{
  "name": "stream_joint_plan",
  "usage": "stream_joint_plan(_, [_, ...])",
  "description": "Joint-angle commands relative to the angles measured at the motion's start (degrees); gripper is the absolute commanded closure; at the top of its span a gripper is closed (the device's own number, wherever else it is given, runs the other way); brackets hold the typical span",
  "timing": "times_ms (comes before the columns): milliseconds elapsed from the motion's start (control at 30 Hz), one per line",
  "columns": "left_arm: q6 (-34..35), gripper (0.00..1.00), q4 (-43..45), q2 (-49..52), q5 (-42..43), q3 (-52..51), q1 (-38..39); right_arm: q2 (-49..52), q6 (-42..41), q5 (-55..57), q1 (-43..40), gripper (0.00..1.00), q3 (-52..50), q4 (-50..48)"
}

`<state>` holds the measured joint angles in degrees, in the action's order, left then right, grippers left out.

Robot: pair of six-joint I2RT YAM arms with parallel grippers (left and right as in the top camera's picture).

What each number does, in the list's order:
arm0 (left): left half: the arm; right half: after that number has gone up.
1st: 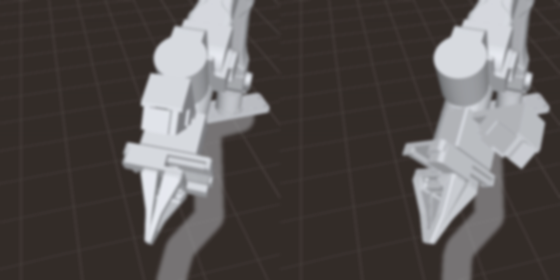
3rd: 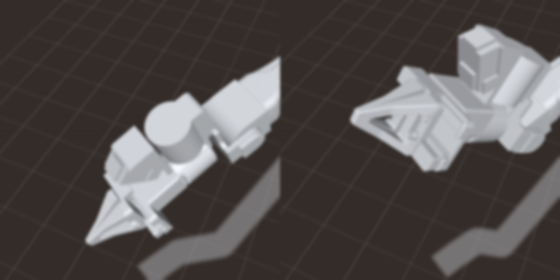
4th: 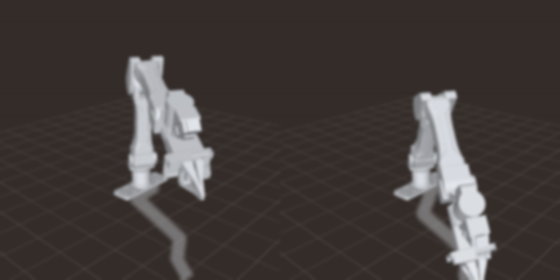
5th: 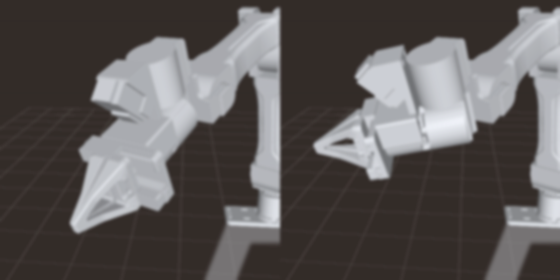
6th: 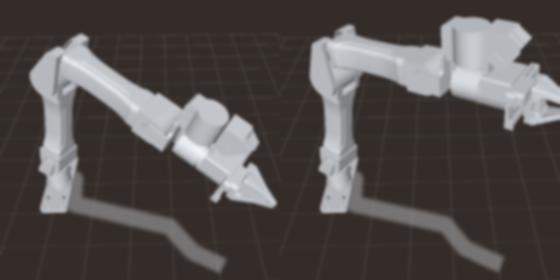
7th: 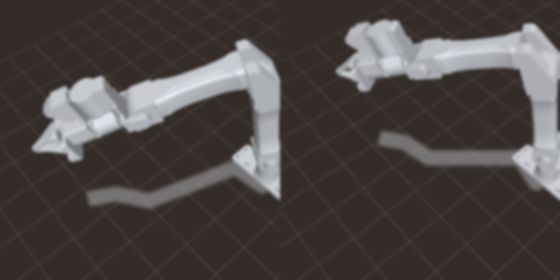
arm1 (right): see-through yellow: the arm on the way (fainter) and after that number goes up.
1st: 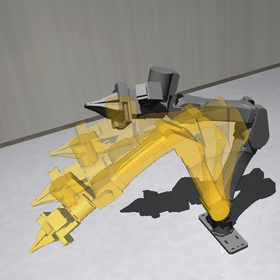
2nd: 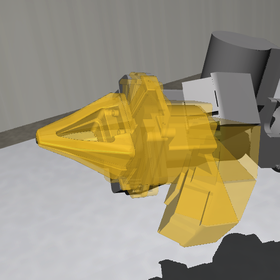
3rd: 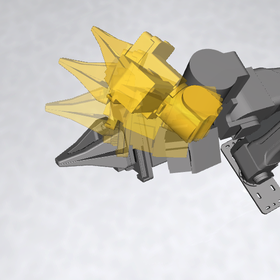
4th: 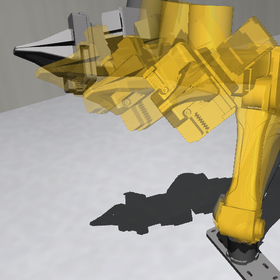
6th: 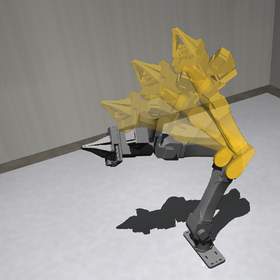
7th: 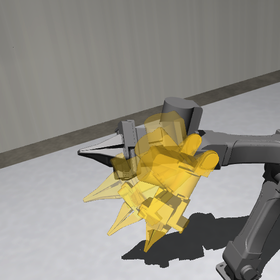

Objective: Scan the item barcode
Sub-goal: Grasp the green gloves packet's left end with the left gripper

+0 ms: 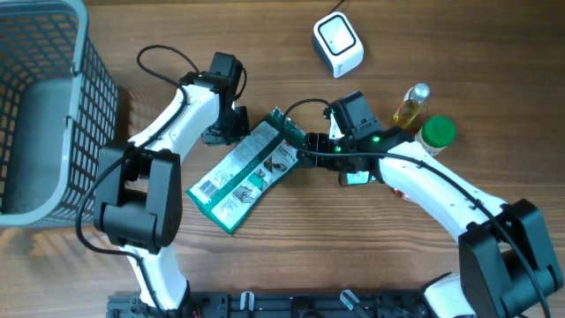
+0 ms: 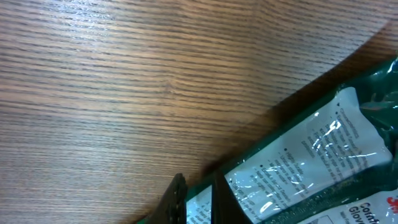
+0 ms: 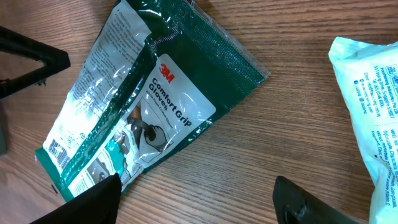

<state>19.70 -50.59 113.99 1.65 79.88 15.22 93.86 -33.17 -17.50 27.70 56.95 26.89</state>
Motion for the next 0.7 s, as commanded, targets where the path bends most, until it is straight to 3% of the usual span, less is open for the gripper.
stream_joint_plan(0, [0.7, 0.94, 0.0, -1.2, 1.1, 0.7, 0.8, 0.5, -0.3, 0.9, 0.1, 0.22, -0.5, -0.2])
stream_joint_plan(667, [0.7, 0.92, 0.0, -1.1, 1.1, 0.6, 3.1, 0.5, -0.2, 0.9, 0.1, 0.22, -0.5, -0.1])
